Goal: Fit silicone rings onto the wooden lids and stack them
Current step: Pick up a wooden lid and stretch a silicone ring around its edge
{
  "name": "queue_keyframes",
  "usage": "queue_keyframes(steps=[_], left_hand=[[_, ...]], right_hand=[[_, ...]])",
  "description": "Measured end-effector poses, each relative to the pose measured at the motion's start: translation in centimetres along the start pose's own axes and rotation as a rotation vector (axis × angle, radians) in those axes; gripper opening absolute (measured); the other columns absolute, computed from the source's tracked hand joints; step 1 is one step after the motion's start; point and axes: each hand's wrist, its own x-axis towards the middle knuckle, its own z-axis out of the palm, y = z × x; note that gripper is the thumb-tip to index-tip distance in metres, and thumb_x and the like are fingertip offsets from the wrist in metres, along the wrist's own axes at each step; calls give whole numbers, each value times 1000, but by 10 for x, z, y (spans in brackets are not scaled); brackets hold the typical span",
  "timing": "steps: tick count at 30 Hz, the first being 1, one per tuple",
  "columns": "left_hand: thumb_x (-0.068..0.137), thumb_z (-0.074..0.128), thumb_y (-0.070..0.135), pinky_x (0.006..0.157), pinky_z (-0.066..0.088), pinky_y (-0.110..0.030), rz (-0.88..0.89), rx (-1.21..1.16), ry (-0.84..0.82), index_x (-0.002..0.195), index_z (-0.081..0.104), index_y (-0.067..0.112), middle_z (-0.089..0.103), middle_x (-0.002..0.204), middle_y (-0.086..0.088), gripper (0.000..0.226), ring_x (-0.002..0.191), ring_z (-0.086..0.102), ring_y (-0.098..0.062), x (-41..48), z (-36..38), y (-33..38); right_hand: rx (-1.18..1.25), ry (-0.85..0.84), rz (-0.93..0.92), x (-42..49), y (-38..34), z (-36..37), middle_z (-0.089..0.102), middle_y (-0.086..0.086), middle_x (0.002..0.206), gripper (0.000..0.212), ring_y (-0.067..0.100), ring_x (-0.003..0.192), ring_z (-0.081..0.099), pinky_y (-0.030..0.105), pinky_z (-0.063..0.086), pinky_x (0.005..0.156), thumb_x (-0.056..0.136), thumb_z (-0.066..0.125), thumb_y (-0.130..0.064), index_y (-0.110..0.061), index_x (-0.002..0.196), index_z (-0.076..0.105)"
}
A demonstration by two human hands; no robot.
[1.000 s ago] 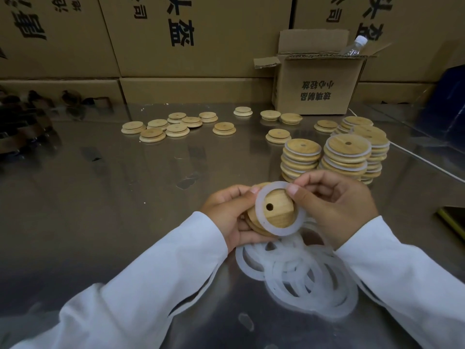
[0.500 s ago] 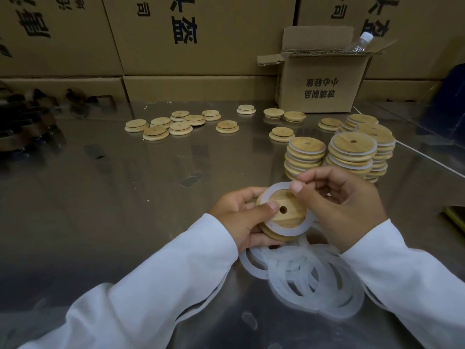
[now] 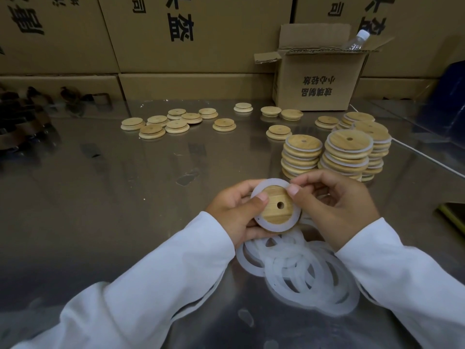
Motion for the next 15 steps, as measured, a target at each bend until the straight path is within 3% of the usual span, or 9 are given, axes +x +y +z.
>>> queue_keyframes(steps=[6,10,15], left_hand=[[93,45,7,73,58,-36,52,85,-24,104,61,13,68,90,-9,21,82,68,-22,-2,-1,-2],[89,50,7,66,59,-31,80,88,-6,99,63,11,71,83,-8,17,75,69,-20,-1,-1,-4],[81,57,9,64,58,-29,139,70,17,94,66,8,73,77,-7,16,73,70,-20,-2,-3,-1]], right_hand=[[-37,0,-50,-1,0,-1,64,-7,67,14,8,66,56,23,48,64,73,69,-19,-32,68,66],[-59,41,-46,-3,-1,-1,66,-1,76,7,19,79,59,42,51,75,70,68,-26,-31,67,66],[40,94,-10,-3,-5,-1,68,-2,71,18,17,77,62,36,52,76,72,71,-17,-31,62,66]])
